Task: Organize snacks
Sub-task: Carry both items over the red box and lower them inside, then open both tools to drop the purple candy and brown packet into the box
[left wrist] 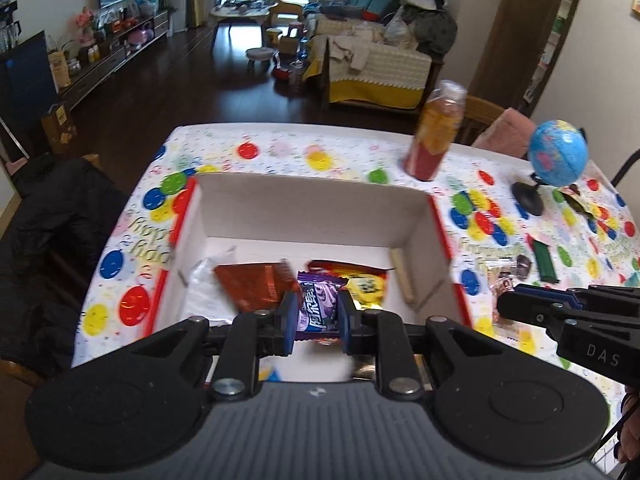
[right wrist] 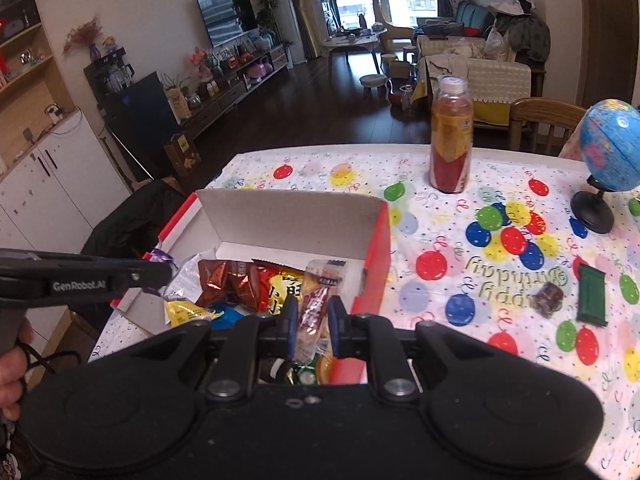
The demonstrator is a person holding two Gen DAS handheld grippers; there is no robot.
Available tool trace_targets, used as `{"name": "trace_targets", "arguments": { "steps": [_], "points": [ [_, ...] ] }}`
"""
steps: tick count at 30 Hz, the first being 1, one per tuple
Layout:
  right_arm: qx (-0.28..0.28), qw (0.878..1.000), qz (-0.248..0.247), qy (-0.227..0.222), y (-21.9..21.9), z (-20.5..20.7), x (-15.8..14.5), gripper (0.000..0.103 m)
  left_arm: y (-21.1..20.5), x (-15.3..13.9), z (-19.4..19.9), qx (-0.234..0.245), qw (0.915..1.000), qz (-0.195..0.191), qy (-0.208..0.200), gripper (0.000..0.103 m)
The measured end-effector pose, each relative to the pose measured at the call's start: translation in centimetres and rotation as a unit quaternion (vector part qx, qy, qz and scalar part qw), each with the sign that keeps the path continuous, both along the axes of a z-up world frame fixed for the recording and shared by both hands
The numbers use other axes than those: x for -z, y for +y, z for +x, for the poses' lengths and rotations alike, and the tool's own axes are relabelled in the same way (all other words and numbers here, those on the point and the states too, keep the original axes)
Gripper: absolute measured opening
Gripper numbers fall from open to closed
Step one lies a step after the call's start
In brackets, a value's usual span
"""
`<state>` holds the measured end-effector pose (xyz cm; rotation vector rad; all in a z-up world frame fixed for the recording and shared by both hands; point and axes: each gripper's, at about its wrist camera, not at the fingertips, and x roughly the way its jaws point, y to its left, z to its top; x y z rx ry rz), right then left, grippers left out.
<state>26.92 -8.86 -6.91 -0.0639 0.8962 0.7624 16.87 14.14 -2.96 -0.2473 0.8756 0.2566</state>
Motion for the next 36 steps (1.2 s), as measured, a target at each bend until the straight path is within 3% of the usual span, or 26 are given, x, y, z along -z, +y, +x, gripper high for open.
{"name": "trace_targets", "arguments": {
  "steps": [10,20,26,29,31,36],
  "points": [
    [0.004,0.999,-0.039,0.011,4.3,1.9,2.3,0.014,4.1,0.9,3.1,-0.002,0.9996,0.015,0.022,0.02],
    [0.002,0.997,-0.061,0.041,5.6,2.5,5.0,0.021,5.7,6.0,6.3,-0.001,0.9954,0.012,0.095,0.02],
    [0.006,0.996,-0.064,0.056,5.3,2.5,5.9,0.026,5.6,7.3,6.5,-0.001,0.994,0.012,0.109,0.022],
    [0.006,0.996,-0.061,0.058,5.2,2.3,5.9,0.036,5.6,7.6,6.3,-0.006,0.9934,0.01,0.115,0.035],
    [0.002,0.997,-0.06,0.056,5.1,2.1,5.8,0.046,5.8,7.6,6.1,-0.01,0.9934,-0.001,0.114,0.056],
    [-0.004,0.997,-0.051,0.048,4.8,1.4,5.2,0.061,5.7,7.1,5.3,-0.014,0.9942,-0.002,0.107,0.064]
  ]
}}
